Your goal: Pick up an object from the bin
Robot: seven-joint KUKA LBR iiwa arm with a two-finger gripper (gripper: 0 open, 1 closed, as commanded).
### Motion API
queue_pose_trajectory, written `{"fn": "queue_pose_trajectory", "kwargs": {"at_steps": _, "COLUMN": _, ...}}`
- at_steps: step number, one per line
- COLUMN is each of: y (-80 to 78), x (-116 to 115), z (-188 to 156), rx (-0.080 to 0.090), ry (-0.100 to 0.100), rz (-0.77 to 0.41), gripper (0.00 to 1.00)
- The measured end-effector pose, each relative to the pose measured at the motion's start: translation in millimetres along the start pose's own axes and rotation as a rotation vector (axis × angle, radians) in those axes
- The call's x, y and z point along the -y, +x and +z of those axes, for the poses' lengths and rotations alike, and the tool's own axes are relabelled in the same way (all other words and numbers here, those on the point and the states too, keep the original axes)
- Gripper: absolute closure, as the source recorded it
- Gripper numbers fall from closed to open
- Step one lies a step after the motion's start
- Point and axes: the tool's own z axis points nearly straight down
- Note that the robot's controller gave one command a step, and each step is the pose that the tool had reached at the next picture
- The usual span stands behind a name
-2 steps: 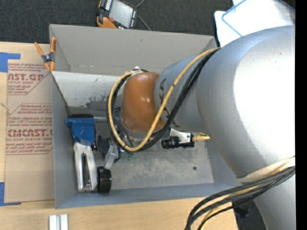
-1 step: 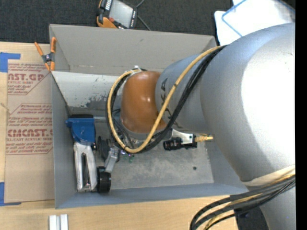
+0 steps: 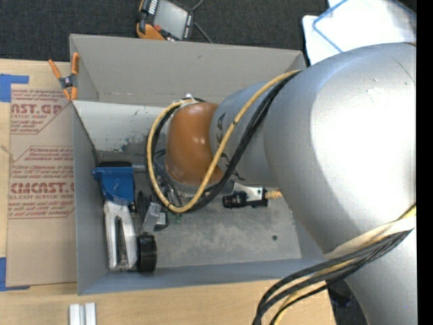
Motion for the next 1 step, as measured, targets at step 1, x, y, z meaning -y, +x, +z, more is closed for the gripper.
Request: {"fn": "queue_pose_trajectory", "kwargs": {"at_steps": 1, "y": 0.3, "x": 7.0, "z": -0.2, "rx": -0.019, "ry": 0.014, "rz": 0.265, "gripper": 0.0}}
